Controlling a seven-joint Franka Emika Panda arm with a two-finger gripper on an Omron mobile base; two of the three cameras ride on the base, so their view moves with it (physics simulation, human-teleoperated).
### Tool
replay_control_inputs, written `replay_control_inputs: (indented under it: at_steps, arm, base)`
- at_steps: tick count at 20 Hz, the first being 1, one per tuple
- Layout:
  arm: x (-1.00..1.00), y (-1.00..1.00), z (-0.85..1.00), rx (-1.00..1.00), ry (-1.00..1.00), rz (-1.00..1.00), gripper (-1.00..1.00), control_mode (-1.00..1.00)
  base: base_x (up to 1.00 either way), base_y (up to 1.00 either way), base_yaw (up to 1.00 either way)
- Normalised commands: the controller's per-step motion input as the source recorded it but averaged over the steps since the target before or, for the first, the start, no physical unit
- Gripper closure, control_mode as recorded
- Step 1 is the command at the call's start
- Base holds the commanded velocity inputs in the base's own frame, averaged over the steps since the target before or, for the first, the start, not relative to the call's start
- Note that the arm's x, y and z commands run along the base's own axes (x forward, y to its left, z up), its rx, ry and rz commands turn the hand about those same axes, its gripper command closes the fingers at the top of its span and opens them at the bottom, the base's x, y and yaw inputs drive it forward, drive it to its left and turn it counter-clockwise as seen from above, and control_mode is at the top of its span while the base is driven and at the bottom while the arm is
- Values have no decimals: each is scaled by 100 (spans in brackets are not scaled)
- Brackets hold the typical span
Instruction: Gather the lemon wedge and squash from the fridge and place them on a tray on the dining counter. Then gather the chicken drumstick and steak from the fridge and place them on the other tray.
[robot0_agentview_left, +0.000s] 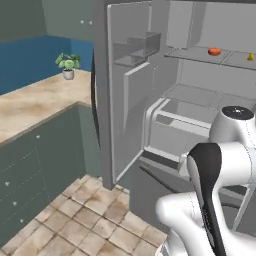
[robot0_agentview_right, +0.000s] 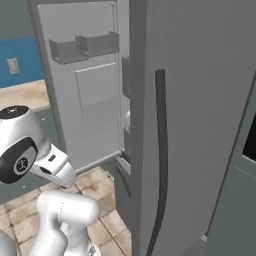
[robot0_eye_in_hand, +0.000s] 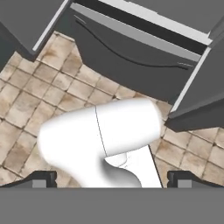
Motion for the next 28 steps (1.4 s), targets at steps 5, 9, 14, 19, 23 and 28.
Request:
replay_control_inputs:
  at_steps: [5,9,14,19,23,28]
  arm:
    - [0,0,0,0,0,0,-100,100]
    - [0,0,0,0,0,0,-100,100]
    - [0,0,0,0,0,0,-100,100]
    - [0,0,0,0,0,0,-100,100]
    - [0,0,0,0,0,0,-100,100]
    - [0,0,0,0,0,0,-100,100]
  base:
    - [42,43,-37]
    - [51,55,-33]
    - [55,36,-34]
    - [64,1,-38]
    - [68,0,-38]
    - [63,18,-38]
